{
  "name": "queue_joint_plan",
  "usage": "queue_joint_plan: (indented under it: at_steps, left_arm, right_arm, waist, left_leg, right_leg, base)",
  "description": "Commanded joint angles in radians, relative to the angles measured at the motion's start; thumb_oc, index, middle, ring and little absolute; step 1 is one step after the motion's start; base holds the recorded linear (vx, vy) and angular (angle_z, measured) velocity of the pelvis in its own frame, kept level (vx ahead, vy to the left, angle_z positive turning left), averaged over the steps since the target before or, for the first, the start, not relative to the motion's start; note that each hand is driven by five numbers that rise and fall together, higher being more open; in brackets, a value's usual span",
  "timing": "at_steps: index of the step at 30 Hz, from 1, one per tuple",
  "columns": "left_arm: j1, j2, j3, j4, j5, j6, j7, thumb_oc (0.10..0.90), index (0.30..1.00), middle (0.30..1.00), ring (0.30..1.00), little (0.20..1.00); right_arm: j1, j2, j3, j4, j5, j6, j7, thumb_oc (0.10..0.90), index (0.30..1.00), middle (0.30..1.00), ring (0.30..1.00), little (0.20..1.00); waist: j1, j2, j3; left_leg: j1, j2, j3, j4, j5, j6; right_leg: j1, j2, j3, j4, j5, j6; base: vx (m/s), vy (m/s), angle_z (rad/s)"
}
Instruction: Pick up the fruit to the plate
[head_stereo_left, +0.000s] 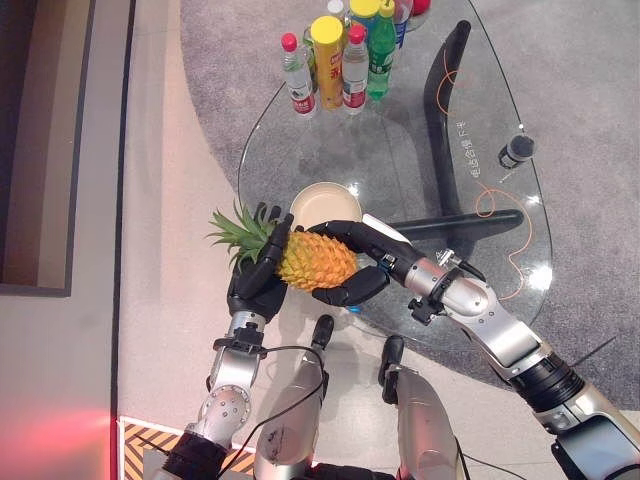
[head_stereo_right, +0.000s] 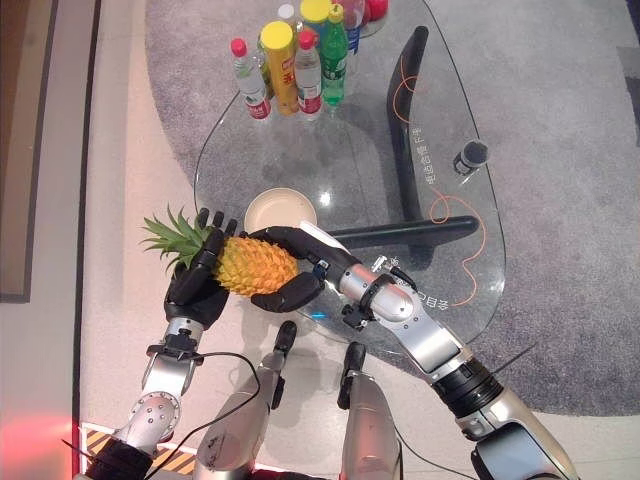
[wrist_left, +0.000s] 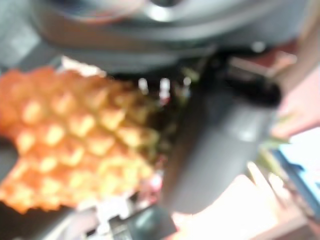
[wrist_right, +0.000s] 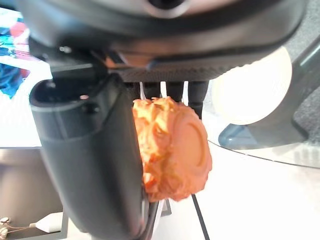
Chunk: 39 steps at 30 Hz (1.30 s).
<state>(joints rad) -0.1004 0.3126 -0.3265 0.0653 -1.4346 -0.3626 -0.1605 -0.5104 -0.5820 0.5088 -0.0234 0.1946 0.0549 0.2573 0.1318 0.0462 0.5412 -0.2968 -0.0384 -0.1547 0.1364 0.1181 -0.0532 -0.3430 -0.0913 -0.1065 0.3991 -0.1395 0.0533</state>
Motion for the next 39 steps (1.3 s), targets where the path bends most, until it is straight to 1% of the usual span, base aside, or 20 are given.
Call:
queue_joint_plan:
  at_steps: [1, 8, 18, 20, 22, 23, 24, 27, 33, 36, 37, 39]
  left_arm:
    - [-0.128, -0.054, 0.099, -0.262, -0.042, -0.142, -0.151, 0.100, 0.300, 0.300, 0.300, 0.200]
    - [-0.137, -0.071, 0.101, -0.276, -0.024, -0.175, -0.133, 0.100, 0.300, 0.300, 0.300, 0.200]
    - [-0.137, -0.075, 0.120, -0.272, -0.030, -0.188, -0.141, 0.100, 0.300, 0.300, 0.300, 0.200]
    - [-0.137, -0.076, 0.121, -0.269, -0.032, -0.193, -0.145, 0.100, 0.300, 0.300, 0.300, 0.200]
    - [-0.136, -0.076, 0.122, -0.268, -0.032, -0.202, -0.147, 0.100, 0.300, 0.300, 0.300, 0.200]
    - [-0.136, -0.078, 0.123, -0.268, -0.024, -0.206, -0.143, 0.100, 0.300, 0.300, 0.300, 0.200]
    - [-0.136, -0.079, 0.124, -0.268, -0.018, -0.208, -0.142, 0.100, 0.300, 0.300, 0.300, 0.200]
    - [-0.132, -0.076, 0.132, -0.273, -0.002, -0.212, -0.132, 0.100, 0.300, 0.300, 0.300, 0.200]
    - [-0.124, -0.067, 0.148, -0.269, 0.014, -0.228, -0.117, 0.100, 0.300, 0.300, 0.300, 0.200]
    - [-0.118, -0.063, 0.161, -0.259, 0.026, -0.234, -0.116, 0.100, 0.300, 0.300, 0.300, 0.200]
    - [-0.113, -0.056, 0.168, -0.261, 0.029, -0.236, -0.110, 0.100, 0.300, 0.300, 0.300, 0.200]
    - [-0.104, -0.053, 0.177, -0.258, 0.030, -0.239, -0.113, 0.100, 0.300, 0.300, 0.300, 0.200]
  right_arm:
    - [-0.027, 0.071, 0.133, -0.134, -0.004, -0.087, 0.069, 0.100, 0.300, 0.300, 0.300, 0.200]
    - [-0.025, 0.097, 0.126, -0.122, -0.011, -0.081, 0.042, 0.100, 0.300, 0.300, 0.300, 0.200]
    - [-0.007, 0.112, 0.106, -0.106, -0.020, -0.075, -0.007, 0.100, 0.300, 0.300, 0.300, 0.200]
    - [-0.002, 0.112, 0.102, -0.105, -0.023, -0.074, -0.021, 0.100, 0.300, 0.300, 0.300, 0.200]
    - [0.005, 0.111, 0.093, -0.102, -0.034, -0.069, -0.059, 0.100, 0.300, 0.300, 0.300, 0.200]
    - [0.007, 0.110, 0.088, -0.098, -0.046, -0.067, -0.075, 0.355, 0.519, 0.519, 0.519, 0.455]
    - [0.011, 0.107, 0.084, -0.098, -0.057, -0.067, -0.091, 0.800, 0.900, 0.900, 0.900, 0.900]
    - [0.033, 0.097, 0.057, -0.102, -0.084, -0.078, -0.129, 0.800, 0.900, 0.900, 0.900, 0.900]
    - [0.066, 0.064, 0.002, -0.135, -0.138, -0.074, -0.192, 0.800, 0.900, 0.900, 0.900, 0.900]
    - [0.095, 0.041, -0.044, -0.157, -0.171, -0.072, -0.237, 0.800, 0.900, 0.900, 0.900, 0.900]
    - [0.118, 0.029, -0.072, -0.168, -0.179, -0.079, -0.265, 0.800, 0.900, 0.900, 0.900, 0.900]
    - [0.142, 0.020, -0.104, -0.182, -0.194, -0.083, -0.288, 0.800, 0.900, 0.900, 0.900, 0.900]
  waist:
    - [-0.001, -0.060, -0.021]
    - [0.004, -0.062, -0.021]
    - [0.004, -0.062, -0.021]
    - [0.002, -0.061, -0.021]
    - [-0.001, -0.061, -0.021]
    - [-0.003, -0.061, -0.021]
    - [-0.004, -0.061, -0.021]
    - [-0.009, -0.062, -0.021]
    - [-0.023, -0.066, -0.021]
    - [-0.033, -0.069, -0.021]
    - [-0.038, -0.070, -0.021]
    - [-0.043, -0.072, -0.021]
  left_leg:
    - [0.012, -0.106, 0.053, 0.155, -0.171, 0.033]
    - [0.011, -0.105, 0.049, 0.150, -0.172, 0.033]
    - [0.005, -0.104, 0.050, 0.159, -0.179, 0.032]
    - [0.005, -0.105, 0.050, 0.158, -0.178, 0.032]
    - [0.006, -0.105, 0.052, 0.157, -0.179, 0.033]
    - [0.007, -0.105, 0.053, 0.155, -0.179, 0.033]
    - [0.005, -0.104, 0.054, 0.157, -0.180, 0.033]
    - [0.008, -0.103, 0.056, 0.156, -0.181, 0.034]
    - [0.012, -0.100, 0.062, 0.153, -0.182, 0.036]
    - [0.014, -0.097, 0.066, 0.152, -0.183, 0.038]
    - [0.013, -0.095, 0.068, 0.153, -0.184, 0.038]
    - [0.014, -0.093, 0.071, 0.153, -0.185, 0.039]
  right_leg:
    - [0.101, 0.063, 0.029, -0.162, 0.087, 0.013]
    - [0.096, 0.059, 0.023, -0.161, 0.087, 0.016]
    - [0.088, 0.052, 0.018, -0.154, 0.089, 0.018]
    - [0.087, 0.053, 0.019, -0.155, 0.090, 0.019]
    - [0.087, 0.053, 0.022, -0.157, 0.090, 0.020]
    - [0.086, 0.053, 0.023, -0.157, 0.090, 0.020]
    - [0.086, 0.052, 0.024, -0.157, 0.090, 0.020]
    - [0.088, 0.052, 0.026, -0.158, 0.091, 0.022]
    - [0.089, 0.055, 0.033, -0.160, 0.093, 0.025]
    - [0.087, 0.056, 0.036, -0.159, 0.093, 0.028]
    - [0.086, 0.056, 0.037, -0.158, 0.093, 0.029]
    - [0.085, 0.057, 0.040, -0.157, 0.093, 0.030]
  base:
    - [0.00, 0.000, 0.00]
    - [0.00, -0.001, 0.02]
    - [0.00, 0.003, 0.02]
    - [0.00, 0.000, 0.00]
    - [0.00, 0.000, 0.00]
    - [0.00, 0.000, 0.00]
    - [0.00, 0.000, 0.00]
    - [0.00, 0.000, 0.00]
    - [0.00, 0.000, 0.00]
    - [0.00, 0.000, 0.00]
    - [0.00, 0.000, 0.00]
    - [0.00, 0.000, 0.00]
